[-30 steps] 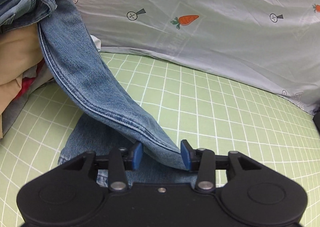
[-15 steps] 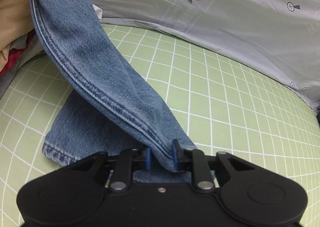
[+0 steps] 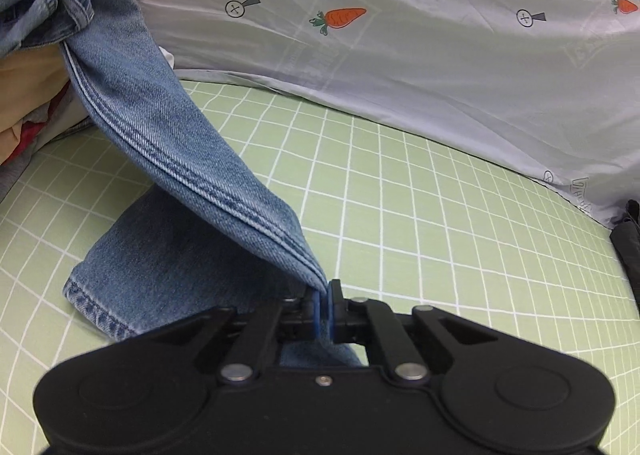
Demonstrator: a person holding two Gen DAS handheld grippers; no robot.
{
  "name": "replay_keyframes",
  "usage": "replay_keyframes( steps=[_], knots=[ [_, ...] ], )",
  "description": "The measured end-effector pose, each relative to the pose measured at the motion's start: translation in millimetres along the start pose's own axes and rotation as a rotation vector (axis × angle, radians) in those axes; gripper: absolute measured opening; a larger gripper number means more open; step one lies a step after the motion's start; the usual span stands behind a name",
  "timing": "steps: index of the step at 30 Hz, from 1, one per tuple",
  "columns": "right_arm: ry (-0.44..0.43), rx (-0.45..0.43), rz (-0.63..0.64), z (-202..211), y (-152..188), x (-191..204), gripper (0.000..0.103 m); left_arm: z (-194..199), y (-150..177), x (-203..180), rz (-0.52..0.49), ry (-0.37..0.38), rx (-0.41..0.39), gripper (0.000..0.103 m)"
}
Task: Fold clothes
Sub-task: 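Pull the blue jeans out of the pile onto the open mat with both grippers, then open both grippers and release the jeans on the mat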
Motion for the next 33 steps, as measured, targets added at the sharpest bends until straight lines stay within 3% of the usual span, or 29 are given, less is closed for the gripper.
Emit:
replay_keyframes(
  steps=[7, 17, 21, 25, 28, 29, 31, 33],
  knots=[
    [0.067, 0.012, -0.038, 13.5, 29.7, -104.8, 0.003, 30.4, 54.1, -84.6, -0.021, 0.063, 0.07, 0.007],
    [0.282, 0.048, -0.157, 47.5, 99.1, -313.5, 0.004, 46.5, 132.0, -222.4, -0.11, 0.156, 0.197, 0.003],
    [0.357, 0.066, -0.215, 56.6, 120.8, -379.0, 0.004, 42.2, 157.2, -277.8, -0.172, 0.216, 0.247, 0.003],
    [0.388, 0.081, -0.248, 58.0, 137.3, -410.8, 0.004, 39.2, 183.8, -322.1, -0.238, 0.29, 0.307, 0.006],
    [0.359, 0.09, -0.28, 53.6, 145.8, -415.6, 0.007, 34.9, 197.2, -335.4, -0.266, 0.325, 0.358, 0.021],
    [0.344, 0.092, -0.278, 51.3, 146.3, -411.4, 0.008, 35.6, 200.1, -336.3, -0.28, 0.324, 0.365, 0.021],
    [0.314, 0.095, -0.273, 46.7, 147.3, -403.0, 0.018, 37.3, 204.1, -334.7, -0.304, 0.319, 0.374, 0.025],
    [0.285, 0.097, -0.268, 42.3, 148.3, -394.5, 0.045, 39.3, 203.5, -326.5, -0.3, 0.301, 0.369, 0.034]
  ],
)
Point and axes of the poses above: each gripper's, at about its wrist camera, not at the fingertips, and z roughly against the way its jaws point, x to its left, y to its underside, the point moved 9 cm from there along -z, roughly the way its jaws point, and after that the axes turned 15 degrees about -x, right-handed, at the moved point
